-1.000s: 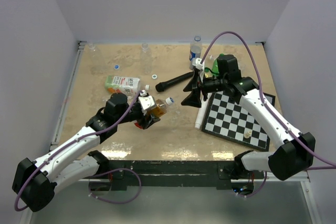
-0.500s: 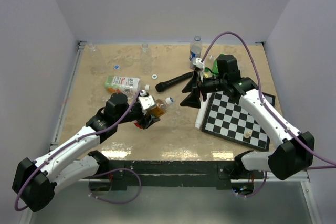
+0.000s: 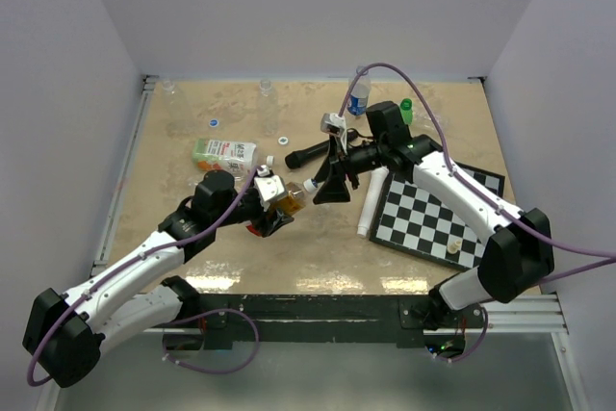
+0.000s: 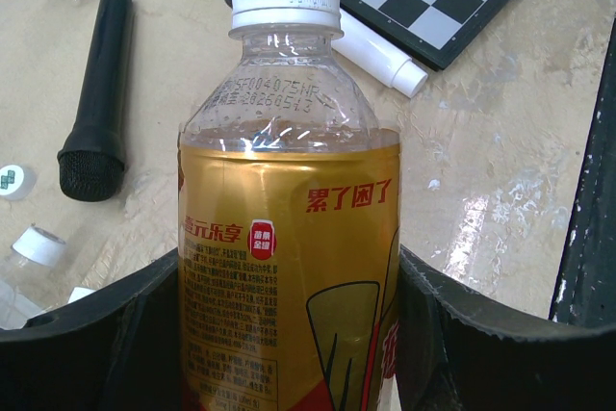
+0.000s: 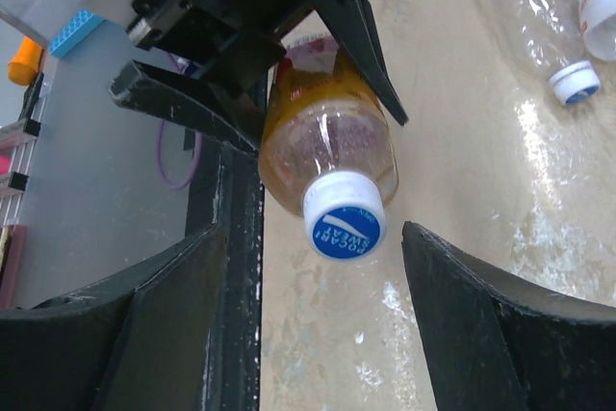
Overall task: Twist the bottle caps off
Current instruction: Unscrew the bottle cap from the plastic bottle.
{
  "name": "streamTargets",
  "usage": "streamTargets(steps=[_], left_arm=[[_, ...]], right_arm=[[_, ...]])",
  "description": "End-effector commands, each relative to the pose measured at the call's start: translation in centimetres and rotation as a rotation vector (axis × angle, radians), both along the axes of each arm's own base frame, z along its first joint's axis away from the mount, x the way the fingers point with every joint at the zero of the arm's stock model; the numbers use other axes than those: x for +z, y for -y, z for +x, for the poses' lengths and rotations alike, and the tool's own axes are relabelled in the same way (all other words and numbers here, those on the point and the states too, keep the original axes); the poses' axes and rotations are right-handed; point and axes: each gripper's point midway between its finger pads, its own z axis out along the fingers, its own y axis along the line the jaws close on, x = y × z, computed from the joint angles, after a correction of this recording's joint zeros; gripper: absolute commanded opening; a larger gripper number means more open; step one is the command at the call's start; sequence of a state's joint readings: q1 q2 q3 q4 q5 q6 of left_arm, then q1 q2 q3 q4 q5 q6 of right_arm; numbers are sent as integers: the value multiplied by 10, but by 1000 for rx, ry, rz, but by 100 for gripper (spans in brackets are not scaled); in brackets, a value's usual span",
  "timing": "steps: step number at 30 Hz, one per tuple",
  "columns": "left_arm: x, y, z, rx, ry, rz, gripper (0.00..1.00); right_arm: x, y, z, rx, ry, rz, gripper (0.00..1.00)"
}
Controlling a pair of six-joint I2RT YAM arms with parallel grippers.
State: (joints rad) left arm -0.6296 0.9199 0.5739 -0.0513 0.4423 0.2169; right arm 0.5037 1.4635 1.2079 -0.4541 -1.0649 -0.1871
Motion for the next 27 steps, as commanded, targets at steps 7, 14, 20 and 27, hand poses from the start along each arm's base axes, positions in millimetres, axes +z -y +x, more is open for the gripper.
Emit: streamTargets(steps=[7,14,20,27], left_arm=[[7,4,0,-7,6,-25,0],[7,4,0,-4,8,-25,0],[7,4,0,-4,5,-26,0],[8,4,0,-3,9,-27,0]], right_arm=[[32,-11,14,-30,64,50,70],[27,-18,12,-26,70,32,62],[27,-18,11,-23,66,31,24],[27,-16,9,4,120,32,0]])
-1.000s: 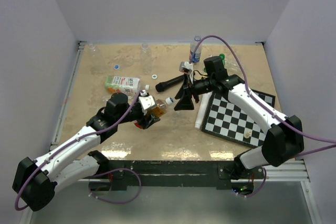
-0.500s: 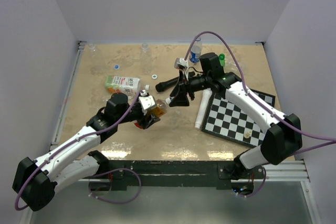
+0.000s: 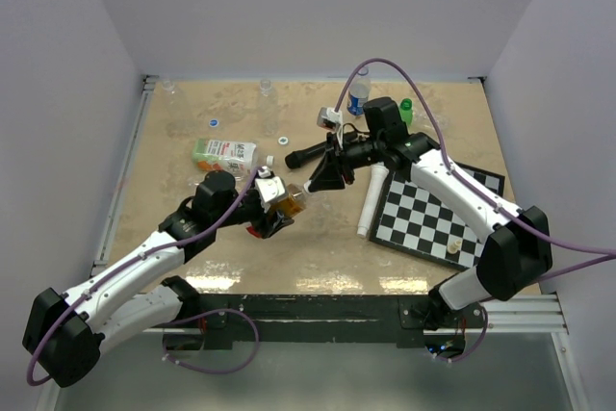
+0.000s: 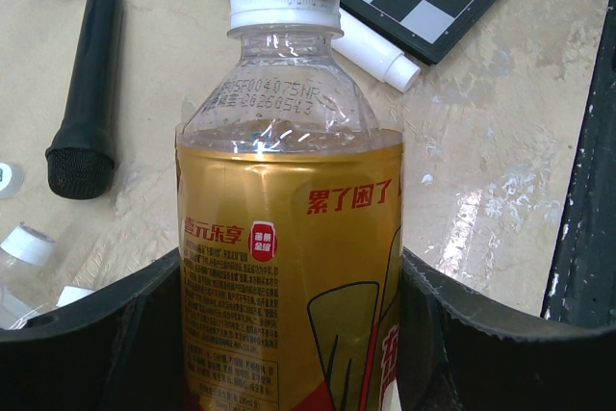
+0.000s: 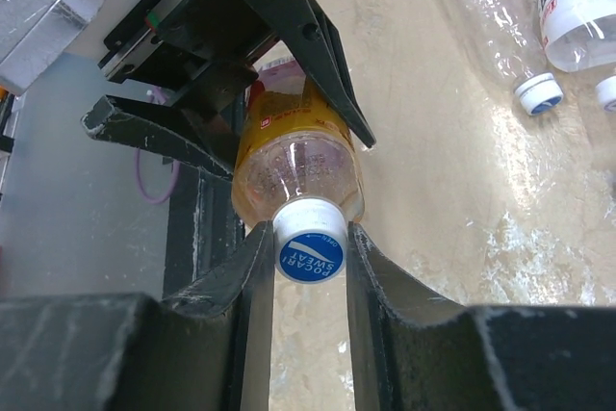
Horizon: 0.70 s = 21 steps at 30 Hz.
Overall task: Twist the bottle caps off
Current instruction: Unscrew the bottle cap from the plastic bottle.
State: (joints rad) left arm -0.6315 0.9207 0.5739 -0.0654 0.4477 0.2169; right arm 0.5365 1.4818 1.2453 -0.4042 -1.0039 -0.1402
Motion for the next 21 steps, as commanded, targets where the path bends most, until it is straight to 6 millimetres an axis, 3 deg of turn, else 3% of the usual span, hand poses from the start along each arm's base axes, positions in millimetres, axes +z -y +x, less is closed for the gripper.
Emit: streamTargets(steps=[1,7,9,12,14,18,21], left_arm=[[11,3,3,5,24,-33,0],[12,3,2,4,27,-38,0],[12,3,1,-2,27,-39,0],[12,5,-1,-13,25,-42,0],[12,5,-1,-16,26,-42,0],[14,4,-1,-16,30,-46,0],[14,4,-1,-16,31,-47,0]], right_arm=[[19,-2,0,38,95,30,0],[11,4,-8,169,227,8,0],[0,8,-12,277,329,-16,0],[-21,28,-36,539,536,-43,0],[-30,33,-30,625,727,-54,0],[-14,31,1,572,1081,-87,0],[-6,28,4,552,1096,-79,0]])
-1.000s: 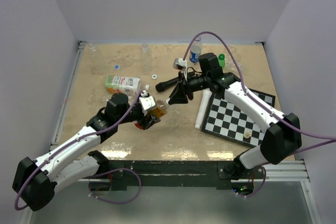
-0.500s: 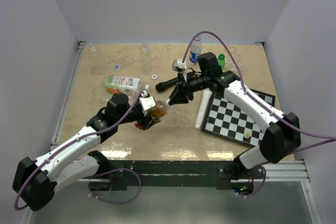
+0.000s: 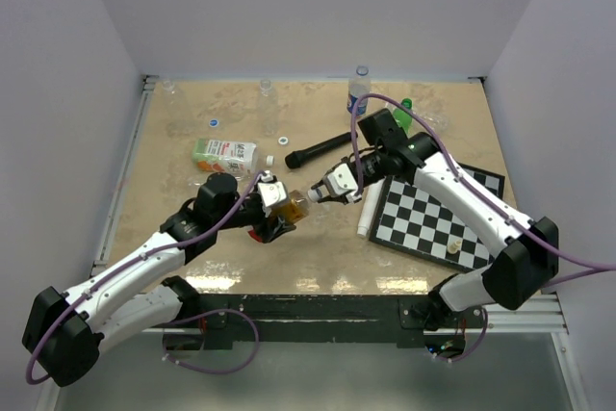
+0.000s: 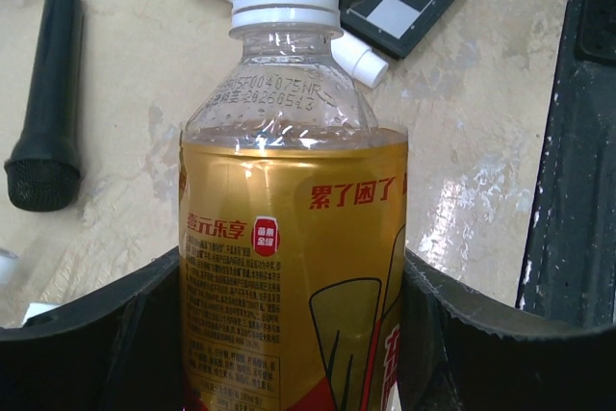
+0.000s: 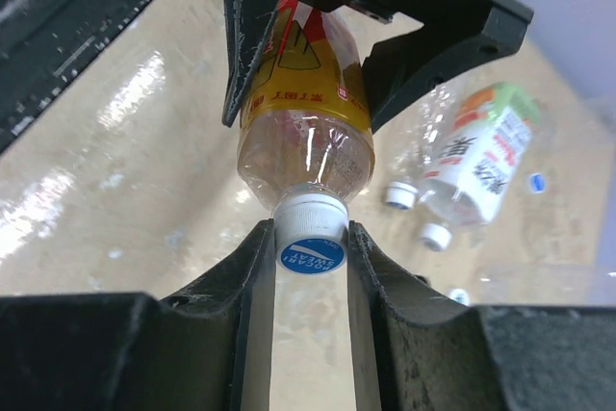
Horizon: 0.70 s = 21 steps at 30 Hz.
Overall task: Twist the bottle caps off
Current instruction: Unscrew the bottle cap from the plastic bottle.
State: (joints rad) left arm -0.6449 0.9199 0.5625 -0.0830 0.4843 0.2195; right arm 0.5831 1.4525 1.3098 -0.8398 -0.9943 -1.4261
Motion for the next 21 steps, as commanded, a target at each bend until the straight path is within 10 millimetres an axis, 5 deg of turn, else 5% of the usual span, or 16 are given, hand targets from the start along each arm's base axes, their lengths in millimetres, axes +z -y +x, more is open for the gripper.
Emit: streamTargets(steps=[1,3,8,13,21], left_arm=[[22,1,10,32,61,-55,0],[20,1,10,30,58,-52,0],[22,1,10,30,63,-54,0],[22,1,10,31,60,-55,0],[23,0,11,35,64,-56,0]], right_arm=[[7,13,18,-2,201,-25,0],[9,11,14,-15,160,-7,1],[22,9,7,-141,-19,31,36],[37,16,10,-270,-129,28,59],[46,42,18,-429,-278,-12,66]])
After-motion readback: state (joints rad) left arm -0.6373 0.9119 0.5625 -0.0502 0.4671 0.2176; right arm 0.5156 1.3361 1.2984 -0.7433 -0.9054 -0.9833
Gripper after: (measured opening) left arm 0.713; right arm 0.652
